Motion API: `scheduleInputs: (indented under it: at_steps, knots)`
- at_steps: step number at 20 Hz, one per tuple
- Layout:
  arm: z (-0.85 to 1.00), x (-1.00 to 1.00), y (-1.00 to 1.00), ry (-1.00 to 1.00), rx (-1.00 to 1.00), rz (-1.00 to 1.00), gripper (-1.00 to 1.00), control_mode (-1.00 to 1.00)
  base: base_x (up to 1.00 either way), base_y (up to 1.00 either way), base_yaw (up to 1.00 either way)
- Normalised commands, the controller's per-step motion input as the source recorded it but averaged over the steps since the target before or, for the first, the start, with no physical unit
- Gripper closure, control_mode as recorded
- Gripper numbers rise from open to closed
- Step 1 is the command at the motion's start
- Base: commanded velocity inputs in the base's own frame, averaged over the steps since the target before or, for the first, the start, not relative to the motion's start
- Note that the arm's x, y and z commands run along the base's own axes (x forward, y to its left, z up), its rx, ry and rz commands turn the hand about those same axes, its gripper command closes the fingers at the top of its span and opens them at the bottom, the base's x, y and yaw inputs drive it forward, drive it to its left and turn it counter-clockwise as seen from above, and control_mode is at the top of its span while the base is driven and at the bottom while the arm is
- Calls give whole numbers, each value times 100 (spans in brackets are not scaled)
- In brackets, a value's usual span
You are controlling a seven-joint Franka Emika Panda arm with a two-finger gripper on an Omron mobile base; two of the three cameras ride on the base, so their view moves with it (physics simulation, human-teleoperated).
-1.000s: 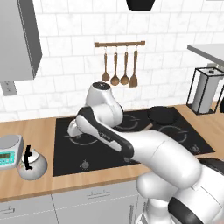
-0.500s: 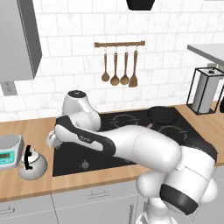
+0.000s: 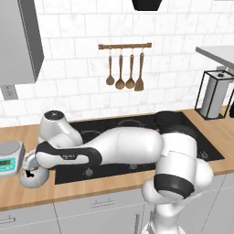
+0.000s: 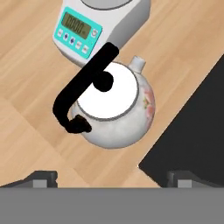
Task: Pick the kettle from the counter and place it on a stove burner. Then turn the burner on.
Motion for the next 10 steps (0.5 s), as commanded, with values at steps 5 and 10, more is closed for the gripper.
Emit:
scheduleInputs:
  at_steps: [5, 10]
  knots:
    - [20, 0, 40, 0, -1, -13, -100, -100, 0, 0, 0]
    - [2, 0, 8, 3, 0, -20, -100, -100, 0, 0, 0]
